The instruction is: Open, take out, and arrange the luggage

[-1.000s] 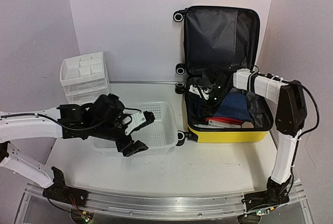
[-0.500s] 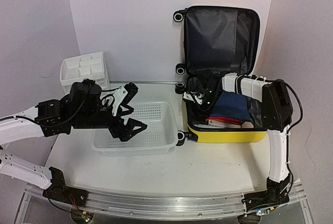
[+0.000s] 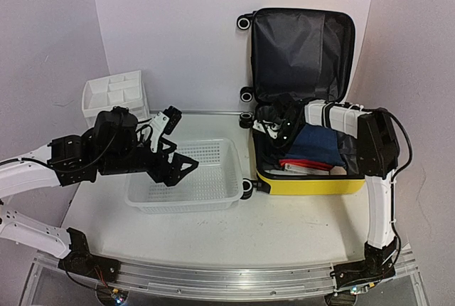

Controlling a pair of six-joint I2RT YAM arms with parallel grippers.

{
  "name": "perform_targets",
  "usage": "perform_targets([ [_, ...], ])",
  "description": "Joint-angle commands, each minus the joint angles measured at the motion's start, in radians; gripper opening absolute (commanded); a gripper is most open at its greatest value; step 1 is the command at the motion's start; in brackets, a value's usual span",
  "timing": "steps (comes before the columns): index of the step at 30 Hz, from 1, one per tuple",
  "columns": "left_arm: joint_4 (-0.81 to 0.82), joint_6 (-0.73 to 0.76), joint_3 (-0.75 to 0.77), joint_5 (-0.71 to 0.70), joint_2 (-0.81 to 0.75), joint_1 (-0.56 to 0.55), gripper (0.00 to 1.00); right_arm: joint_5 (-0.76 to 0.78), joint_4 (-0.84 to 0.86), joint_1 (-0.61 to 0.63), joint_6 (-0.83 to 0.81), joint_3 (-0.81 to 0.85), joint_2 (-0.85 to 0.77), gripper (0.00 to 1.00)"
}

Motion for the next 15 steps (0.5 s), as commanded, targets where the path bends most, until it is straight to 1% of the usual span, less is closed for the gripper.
perform_targets([
  [1,0.049,-0.113,0.047,-0.037,0.030,0.021,0.88,-0.109,0.051,-0.061,0.091,0.029,-0.069,0.00],
  [4,0.051,-0.210,0.062,-0.013,0.078,0.062,0.85,-0.211,0.053,-0.093,0.121,0.012,-0.095,0.00],
  [8,0.056,-0.405,0.073,0.044,0.133,0.144,0.75,-0.327,0.072,-0.136,0.192,-0.007,-0.126,0.00],
  [10,0.069,-0.492,0.086,0.067,0.165,0.173,0.71,-0.361,0.087,-0.158,0.228,-0.017,-0.141,0.00],
  [12,0.093,-0.558,0.134,0.106,0.217,0.183,0.72,-0.389,0.104,-0.175,0.251,-0.028,-0.154,0.00],
  [15,0.117,-0.676,0.247,0.196,0.336,0.185,0.78,-0.431,0.124,-0.194,0.278,-0.049,-0.173,0.00],
])
